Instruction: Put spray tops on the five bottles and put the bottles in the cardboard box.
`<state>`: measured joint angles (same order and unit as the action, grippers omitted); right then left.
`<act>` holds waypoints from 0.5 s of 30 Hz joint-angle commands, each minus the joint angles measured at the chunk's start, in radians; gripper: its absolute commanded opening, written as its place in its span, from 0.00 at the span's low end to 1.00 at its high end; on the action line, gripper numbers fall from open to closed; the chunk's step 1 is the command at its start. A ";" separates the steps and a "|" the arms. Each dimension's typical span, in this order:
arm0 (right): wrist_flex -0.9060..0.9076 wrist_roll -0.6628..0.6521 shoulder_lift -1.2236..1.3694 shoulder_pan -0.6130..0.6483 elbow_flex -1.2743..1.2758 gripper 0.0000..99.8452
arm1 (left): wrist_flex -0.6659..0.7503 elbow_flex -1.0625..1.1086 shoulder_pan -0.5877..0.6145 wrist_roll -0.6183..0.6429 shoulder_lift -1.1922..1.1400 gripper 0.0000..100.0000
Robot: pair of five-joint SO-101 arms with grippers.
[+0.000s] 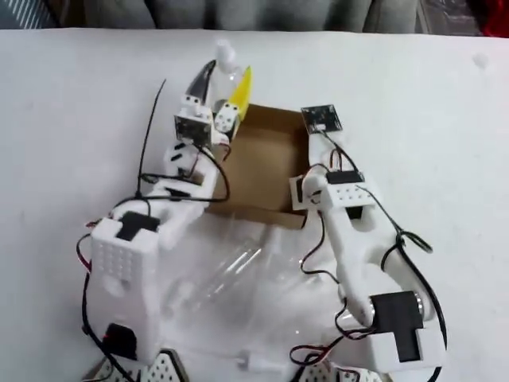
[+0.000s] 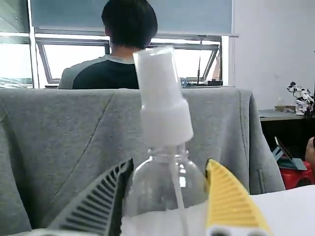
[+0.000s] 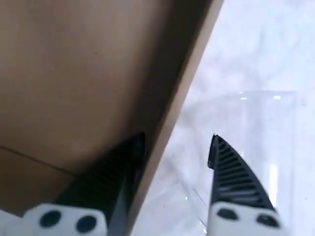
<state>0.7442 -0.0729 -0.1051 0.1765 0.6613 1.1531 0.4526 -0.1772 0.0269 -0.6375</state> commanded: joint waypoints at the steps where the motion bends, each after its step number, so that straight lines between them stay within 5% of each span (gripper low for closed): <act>1: 0.002 -0.014 -0.019 -0.015 -0.040 0.17 | 0.051 0.052 -0.038 0.015 -0.033 0.02; 15: 0.002 -0.014 -0.019 -0.015 -0.038 0.17 | 0.023 0.137 -0.007 0.106 0.102 0.02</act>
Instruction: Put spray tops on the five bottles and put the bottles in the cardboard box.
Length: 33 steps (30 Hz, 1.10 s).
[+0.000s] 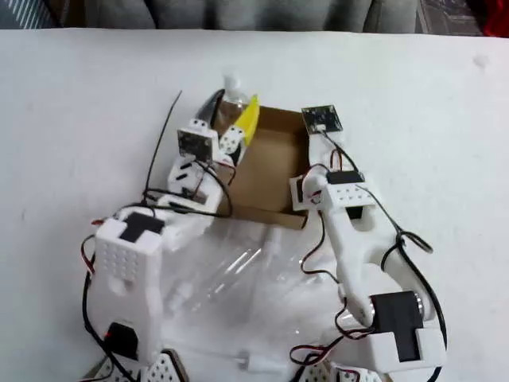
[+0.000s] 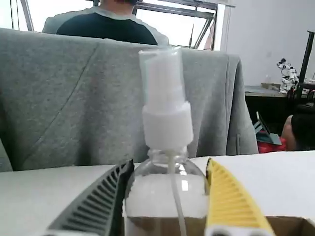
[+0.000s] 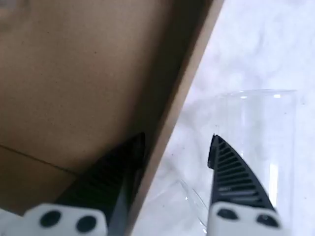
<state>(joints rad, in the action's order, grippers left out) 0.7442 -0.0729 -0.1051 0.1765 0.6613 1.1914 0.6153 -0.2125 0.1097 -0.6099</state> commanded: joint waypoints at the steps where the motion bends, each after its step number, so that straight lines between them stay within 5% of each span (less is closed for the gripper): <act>1: 0.002 -0.014 -0.019 -0.015 -0.038 0.17 | -0.026 -0.028 0.030 0.023 0.076 0.03; 8: 0.004 -0.014 -0.018 -0.015 -0.038 0.17 | -0.161 -0.094 0.038 0.023 0.074 0.03; 33: 0.007 -0.014 -0.018 -0.018 -0.038 0.17 | -0.153 -0.098 0.042 0.021 -0.041 0.03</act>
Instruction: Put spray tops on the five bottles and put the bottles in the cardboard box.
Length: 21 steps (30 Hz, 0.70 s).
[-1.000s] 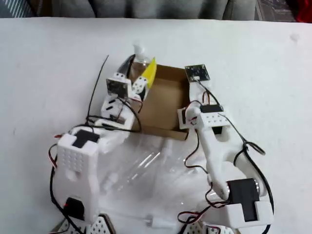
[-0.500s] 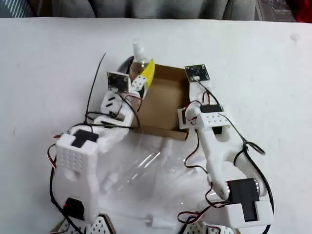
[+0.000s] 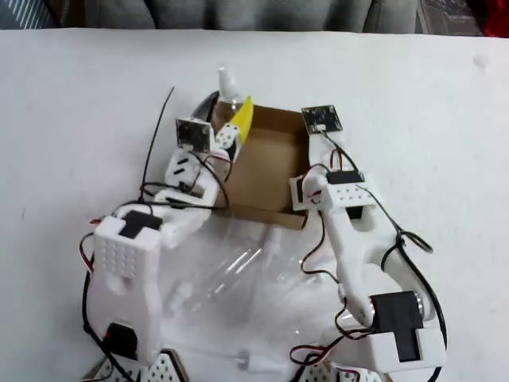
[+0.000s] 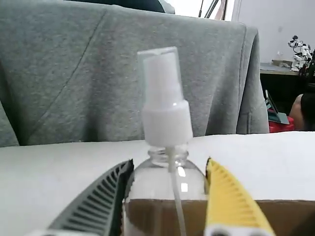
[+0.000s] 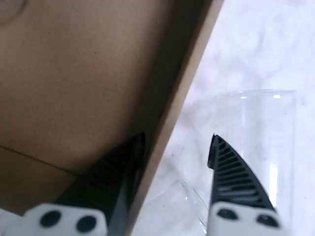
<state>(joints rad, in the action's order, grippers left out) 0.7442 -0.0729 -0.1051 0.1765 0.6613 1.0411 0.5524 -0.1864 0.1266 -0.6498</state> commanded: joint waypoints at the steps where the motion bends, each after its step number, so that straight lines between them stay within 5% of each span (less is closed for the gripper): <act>1: 0.007 -0.014 -0.018 -0.018 -0.038 0.17 | -0.003 -0.035 0.016 0.006 -0.001 0.03; 8: 0.002 -0.014 -0.018 -0.018 -0.038 0.17 | 0.189 -0.011 0.025 0.003 -0.002 0.02; 21: 0.002 -0.014 -0.018 -0.018 -0.038 0.17 | 0.186 -0.209 0.036 -0.002 -0.170 0.02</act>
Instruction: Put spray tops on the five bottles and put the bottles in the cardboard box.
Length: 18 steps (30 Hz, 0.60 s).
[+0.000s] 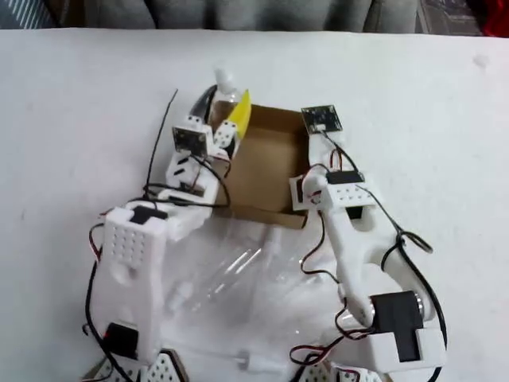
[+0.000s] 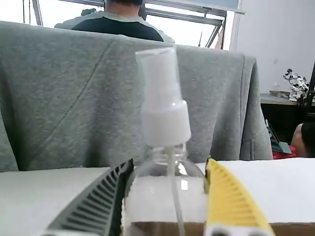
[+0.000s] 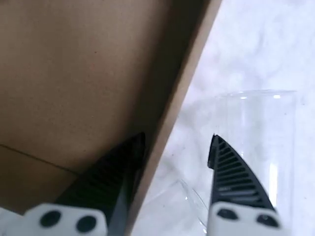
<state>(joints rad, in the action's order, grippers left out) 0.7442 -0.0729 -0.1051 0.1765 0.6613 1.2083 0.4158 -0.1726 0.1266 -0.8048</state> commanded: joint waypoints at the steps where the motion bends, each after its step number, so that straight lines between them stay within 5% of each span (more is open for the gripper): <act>1: 0.002 -0.014 -0.018 -0.018 -0.038 0.17 | 0.018 -0.072 0.022 -0.002 -0.019 0.02; 18: 0.002 -0.014 -0.018 -0.019 -0.037 0.17 | -0.132 -0.068 0.021 0.000 -0.019 0.08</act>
<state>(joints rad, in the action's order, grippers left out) 0.7442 -0.0729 -0.1051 0.1765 0.6613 1.1285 0.3713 -0.1711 0.1235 -0.8247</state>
